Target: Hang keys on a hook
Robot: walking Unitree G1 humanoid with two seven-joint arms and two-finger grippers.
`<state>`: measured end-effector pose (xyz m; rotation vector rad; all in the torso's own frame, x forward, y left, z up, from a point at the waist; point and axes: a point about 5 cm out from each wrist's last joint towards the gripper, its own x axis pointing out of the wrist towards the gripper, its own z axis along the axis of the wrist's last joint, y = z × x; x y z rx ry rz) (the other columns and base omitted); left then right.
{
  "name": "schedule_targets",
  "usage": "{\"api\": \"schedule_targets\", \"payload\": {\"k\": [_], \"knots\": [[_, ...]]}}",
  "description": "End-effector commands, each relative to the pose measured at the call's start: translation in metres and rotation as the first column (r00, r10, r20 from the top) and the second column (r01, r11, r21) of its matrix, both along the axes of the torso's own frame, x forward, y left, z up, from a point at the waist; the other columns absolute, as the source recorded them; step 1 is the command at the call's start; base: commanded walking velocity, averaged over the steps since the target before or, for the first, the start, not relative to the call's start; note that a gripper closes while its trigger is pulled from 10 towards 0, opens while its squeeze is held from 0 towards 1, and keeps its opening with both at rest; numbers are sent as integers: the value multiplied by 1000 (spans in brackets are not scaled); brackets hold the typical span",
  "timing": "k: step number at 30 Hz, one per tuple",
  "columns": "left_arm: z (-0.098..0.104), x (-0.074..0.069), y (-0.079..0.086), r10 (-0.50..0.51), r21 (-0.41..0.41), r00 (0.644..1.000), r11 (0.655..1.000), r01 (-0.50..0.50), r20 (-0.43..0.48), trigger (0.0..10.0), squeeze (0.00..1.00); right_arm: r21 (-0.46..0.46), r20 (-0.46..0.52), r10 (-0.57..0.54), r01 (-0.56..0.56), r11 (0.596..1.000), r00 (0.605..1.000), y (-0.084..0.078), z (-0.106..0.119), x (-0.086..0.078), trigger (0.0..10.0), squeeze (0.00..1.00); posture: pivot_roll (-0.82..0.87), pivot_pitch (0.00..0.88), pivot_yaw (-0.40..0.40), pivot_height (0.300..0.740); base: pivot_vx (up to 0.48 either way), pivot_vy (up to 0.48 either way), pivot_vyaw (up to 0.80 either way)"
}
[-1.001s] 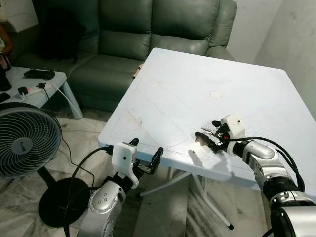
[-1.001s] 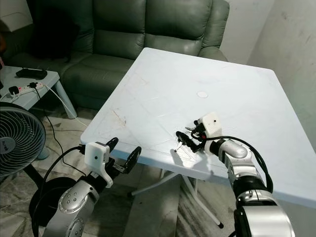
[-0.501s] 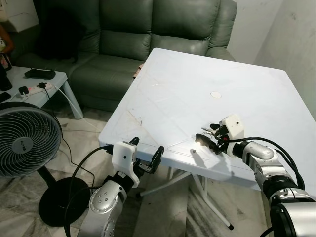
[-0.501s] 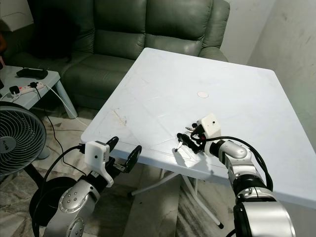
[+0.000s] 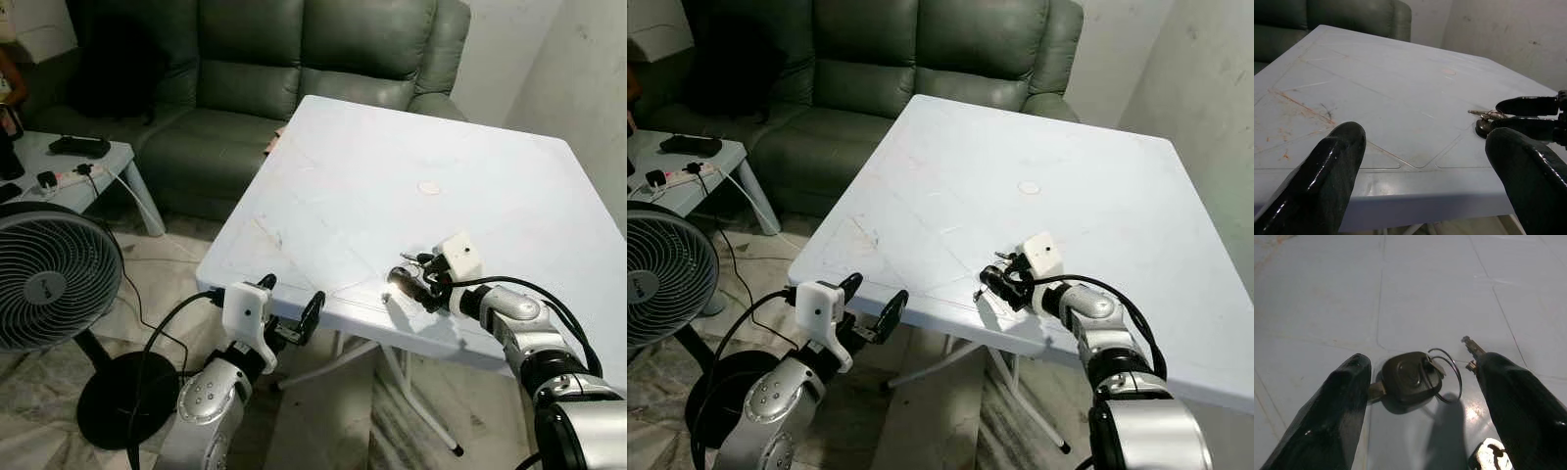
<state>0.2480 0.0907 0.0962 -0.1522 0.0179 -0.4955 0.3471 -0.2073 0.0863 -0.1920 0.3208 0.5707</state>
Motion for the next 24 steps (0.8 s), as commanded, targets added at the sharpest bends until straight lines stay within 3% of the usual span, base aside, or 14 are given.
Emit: {"api": "schedule_targets", "payload": {"k": [1,3,4,6,7,24], "knots": [[4,0,-1,9,-8,1000,1000,-9,13,10000,0,-23,4,-8,8,1000,1000,1,5,4,9765,0,26,0,-73,740,0,0,0],[4,0,-1,9,-8,1000,1000,-9,13,10000,0,-24,-1,-6,6,1000,1000,1,4,4,9843,0,26,0,-72,740,0,0,0],[5,0,-1,9,-8,1000,1000,-9,14,10000,0,-27,-7,-11,11,1000,1000,1,3,4,4000,0,26,0,-72,740,0,0,0],[5,0,-1,9,-10,1000,1000,-9,14,10000,0,-35,-8,-16,16,999,1000,0,3,4,4078,0,26,0,-72,740,0,0,0],[5,0,-1,10,-10,1000,1000,-10,14,10000,0,-36,-12,-6,5,999,1000,0,2,3,0,0,29,0,-74,740,0,0,0],[5,-1,-1,18,-17,1000,1000,-18,11,10000,0,-26,-12,-18,17,1000,1000,-1,2,3,0,0,31,5,-75,740,0,0,0]]}}
